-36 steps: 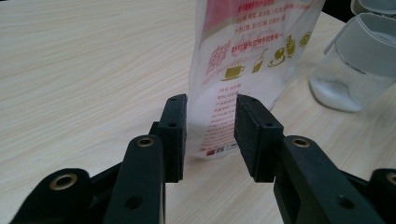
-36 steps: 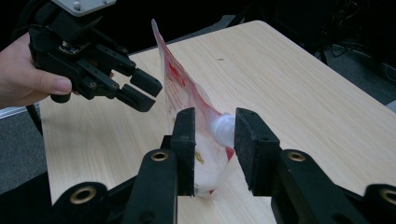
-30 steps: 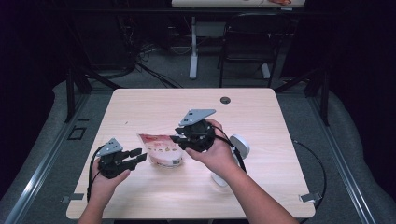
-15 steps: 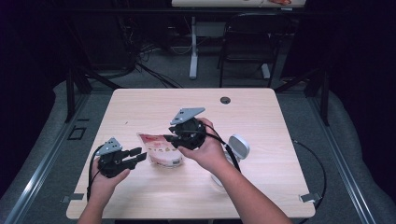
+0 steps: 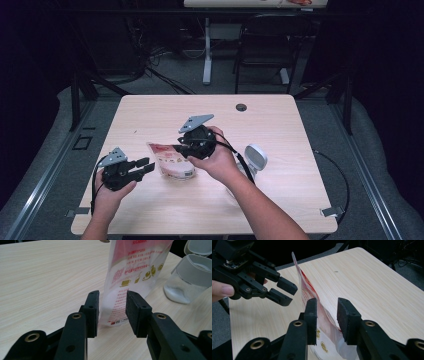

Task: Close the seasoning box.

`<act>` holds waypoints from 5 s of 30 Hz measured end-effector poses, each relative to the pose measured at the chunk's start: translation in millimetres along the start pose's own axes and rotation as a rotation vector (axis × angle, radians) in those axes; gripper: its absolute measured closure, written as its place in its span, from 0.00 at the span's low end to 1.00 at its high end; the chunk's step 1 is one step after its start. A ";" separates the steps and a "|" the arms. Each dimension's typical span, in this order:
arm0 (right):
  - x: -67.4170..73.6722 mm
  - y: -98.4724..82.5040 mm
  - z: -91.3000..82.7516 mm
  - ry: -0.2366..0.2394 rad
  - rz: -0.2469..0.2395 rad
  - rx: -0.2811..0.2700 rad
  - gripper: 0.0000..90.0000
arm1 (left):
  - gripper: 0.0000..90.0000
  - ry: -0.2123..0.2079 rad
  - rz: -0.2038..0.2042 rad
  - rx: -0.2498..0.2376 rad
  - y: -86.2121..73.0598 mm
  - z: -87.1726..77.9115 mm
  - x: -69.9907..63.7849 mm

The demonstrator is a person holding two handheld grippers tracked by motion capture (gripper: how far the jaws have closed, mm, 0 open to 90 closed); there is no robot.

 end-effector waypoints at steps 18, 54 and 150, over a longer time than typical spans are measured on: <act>2.5 3.5 0.5 0.017 0.003 0.037 1.00 | 0.71 0.005 -0.001 0.001 0.0 0.2 0.6; 12.5 -23.6 -46.1 0.050 -0.052 0.054 1.00 | 0.71 -0.022 0.026 0.022 1.0 6.5 -7.5; 37.0 10.5 8.0 0.048 -0.157 0.267 0.99 | 0.65 -0.048 0.034 0.038 0.3 11.2 -11.2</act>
Point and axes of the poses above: each handheld gripper's, and its own axes: z roughly forward along the jaws, y roughly out of its top, x roughly to its left, the point moved 2 cm from there along z, roughly forward along the jaws, and after that the axes turned 5 degrees about z, right-handed, at the moved point
